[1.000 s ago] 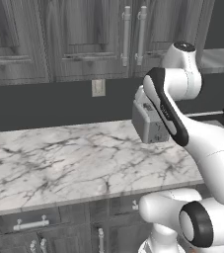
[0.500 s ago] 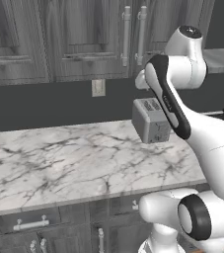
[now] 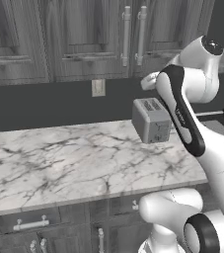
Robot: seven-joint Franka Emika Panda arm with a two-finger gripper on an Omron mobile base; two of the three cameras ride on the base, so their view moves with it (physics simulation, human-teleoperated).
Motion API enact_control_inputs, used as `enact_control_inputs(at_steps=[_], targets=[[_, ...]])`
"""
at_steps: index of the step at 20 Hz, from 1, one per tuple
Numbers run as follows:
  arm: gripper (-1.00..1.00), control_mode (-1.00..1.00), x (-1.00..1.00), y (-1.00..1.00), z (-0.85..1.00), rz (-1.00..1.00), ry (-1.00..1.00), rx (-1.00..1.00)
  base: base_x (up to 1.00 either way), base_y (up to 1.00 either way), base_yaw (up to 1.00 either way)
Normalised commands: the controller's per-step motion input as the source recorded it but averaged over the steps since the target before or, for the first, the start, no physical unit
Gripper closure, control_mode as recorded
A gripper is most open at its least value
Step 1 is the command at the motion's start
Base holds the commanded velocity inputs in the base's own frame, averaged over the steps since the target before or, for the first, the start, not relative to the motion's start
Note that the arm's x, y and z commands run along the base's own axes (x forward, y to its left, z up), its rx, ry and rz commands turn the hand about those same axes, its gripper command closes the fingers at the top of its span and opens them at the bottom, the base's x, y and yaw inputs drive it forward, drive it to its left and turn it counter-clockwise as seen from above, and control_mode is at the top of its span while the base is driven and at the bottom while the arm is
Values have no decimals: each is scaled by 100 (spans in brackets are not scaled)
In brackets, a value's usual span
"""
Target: Move the bowls from the cabinet to the plates on the dining table.
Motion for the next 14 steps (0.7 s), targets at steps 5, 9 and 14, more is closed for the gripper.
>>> enact_control_inputs(at_steps=[5,9,14], targets=[[-100,-100,12,-2,27,1,-26,0,0,0,0],[-100,-100,29,0,38,-2,-21,0,0,0,0],[-100,-100,29,0,40,-2,-19,2,0,0,0]])
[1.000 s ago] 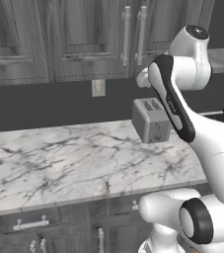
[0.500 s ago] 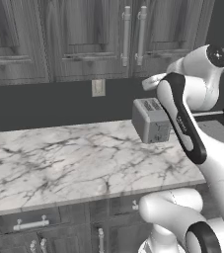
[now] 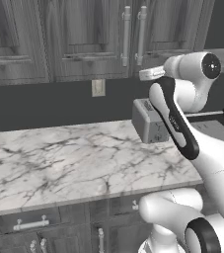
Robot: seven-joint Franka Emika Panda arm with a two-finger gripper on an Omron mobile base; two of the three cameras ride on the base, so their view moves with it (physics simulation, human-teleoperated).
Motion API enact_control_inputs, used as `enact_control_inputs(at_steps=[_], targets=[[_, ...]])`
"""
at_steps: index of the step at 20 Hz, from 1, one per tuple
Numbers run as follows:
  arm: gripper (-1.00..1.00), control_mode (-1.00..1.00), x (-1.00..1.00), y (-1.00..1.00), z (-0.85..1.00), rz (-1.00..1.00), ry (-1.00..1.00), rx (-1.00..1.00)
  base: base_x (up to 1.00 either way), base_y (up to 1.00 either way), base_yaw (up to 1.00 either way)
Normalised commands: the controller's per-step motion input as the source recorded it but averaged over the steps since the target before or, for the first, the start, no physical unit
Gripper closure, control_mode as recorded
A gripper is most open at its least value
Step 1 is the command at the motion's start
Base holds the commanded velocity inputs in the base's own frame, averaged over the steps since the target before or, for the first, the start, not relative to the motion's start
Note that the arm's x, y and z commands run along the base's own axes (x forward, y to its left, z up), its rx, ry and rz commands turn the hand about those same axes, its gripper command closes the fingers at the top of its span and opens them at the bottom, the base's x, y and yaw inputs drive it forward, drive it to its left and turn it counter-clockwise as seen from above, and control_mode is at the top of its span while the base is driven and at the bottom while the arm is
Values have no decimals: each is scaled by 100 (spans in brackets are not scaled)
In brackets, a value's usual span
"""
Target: Move the bowls from the cabinet to the plates on the dining table.
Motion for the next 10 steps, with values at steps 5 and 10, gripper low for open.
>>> enact_control_inputs(at_steps=[5,10], targets=[[-100,-100,21,0,31,0,-17,4,0,0,0],[-100,-100,8,0,11,0,-12,9,0,0,0]])
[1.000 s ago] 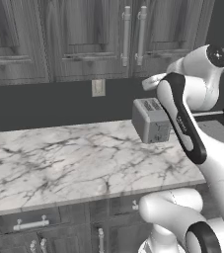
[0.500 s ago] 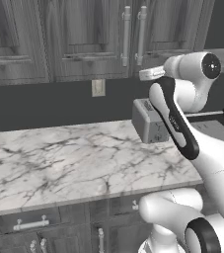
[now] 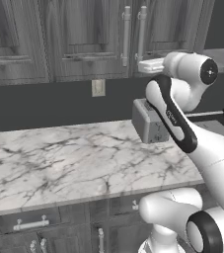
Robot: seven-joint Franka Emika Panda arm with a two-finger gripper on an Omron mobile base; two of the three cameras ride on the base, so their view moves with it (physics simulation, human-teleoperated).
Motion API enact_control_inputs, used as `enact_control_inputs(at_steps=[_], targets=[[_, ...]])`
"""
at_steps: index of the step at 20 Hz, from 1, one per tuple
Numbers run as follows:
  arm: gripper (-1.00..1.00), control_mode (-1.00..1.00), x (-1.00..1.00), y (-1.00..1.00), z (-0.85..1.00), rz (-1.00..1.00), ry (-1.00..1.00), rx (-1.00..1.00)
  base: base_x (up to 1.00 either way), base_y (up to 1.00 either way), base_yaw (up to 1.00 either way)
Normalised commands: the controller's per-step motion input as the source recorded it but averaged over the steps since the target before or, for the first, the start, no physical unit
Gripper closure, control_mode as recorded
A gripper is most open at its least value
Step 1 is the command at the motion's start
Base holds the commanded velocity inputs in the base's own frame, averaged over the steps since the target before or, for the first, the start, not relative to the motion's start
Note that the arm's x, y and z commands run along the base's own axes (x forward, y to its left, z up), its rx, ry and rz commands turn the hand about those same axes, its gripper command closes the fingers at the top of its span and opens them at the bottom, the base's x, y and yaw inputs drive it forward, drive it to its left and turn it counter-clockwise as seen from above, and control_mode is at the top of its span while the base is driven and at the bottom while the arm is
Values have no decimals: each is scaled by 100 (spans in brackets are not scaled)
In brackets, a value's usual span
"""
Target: Move the bowls from the cabinet to the plates on the dining table.
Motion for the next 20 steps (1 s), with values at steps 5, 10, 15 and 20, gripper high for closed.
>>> enact_control_inputs(at_steps=[5,10,15,20], targets=[[-100,-100,0,0,1,3,-11,8,0,0,0],[-100,-100,11,0,3,1,-16,1,0,0,0],[-100,-100,18,0,4,0,-10,0,0,0,0],[-100,-100,0,0,0,0,-1,0,0,0,0]])
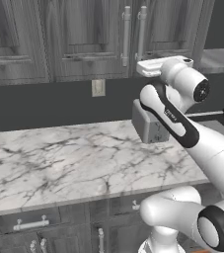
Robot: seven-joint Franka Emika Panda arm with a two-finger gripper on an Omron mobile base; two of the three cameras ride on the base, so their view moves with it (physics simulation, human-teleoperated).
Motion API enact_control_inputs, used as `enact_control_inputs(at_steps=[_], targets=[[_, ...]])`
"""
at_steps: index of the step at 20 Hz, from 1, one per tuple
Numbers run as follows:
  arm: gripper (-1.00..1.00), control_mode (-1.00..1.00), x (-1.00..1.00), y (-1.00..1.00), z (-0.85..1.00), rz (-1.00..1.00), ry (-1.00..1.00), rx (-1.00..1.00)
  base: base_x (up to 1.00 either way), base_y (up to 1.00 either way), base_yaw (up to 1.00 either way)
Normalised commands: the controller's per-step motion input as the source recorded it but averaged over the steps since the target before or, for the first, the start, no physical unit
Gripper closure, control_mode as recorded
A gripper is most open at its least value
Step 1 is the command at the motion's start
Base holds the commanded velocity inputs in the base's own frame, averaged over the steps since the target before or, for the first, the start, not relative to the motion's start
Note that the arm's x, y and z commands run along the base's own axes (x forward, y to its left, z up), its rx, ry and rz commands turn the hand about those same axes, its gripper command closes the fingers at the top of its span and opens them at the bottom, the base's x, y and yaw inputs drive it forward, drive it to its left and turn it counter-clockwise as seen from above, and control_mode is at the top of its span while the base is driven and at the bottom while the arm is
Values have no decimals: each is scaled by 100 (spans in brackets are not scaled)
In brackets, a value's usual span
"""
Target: Move the bowls from the cabinet to the plates on the dining table.
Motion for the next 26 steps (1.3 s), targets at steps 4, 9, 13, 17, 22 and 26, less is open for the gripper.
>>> enact_control_inputs(at_steps=[4,9,13,17,22,26], targets=[[-100,-100,6,0,0,0,0,0,0,0,0],[-100,-100,23,0,0,-2,0,0,0,0,0],[-100,-100,29,0,0,-4,0,0,0,0,0],[-100,-100,33,3,0,-4,0,0,0,0,0],[-100,-100,9,28,1,2,2,0,0,0,0],[-100,-100,-2,14,11,7,7,1,0,0,0]])
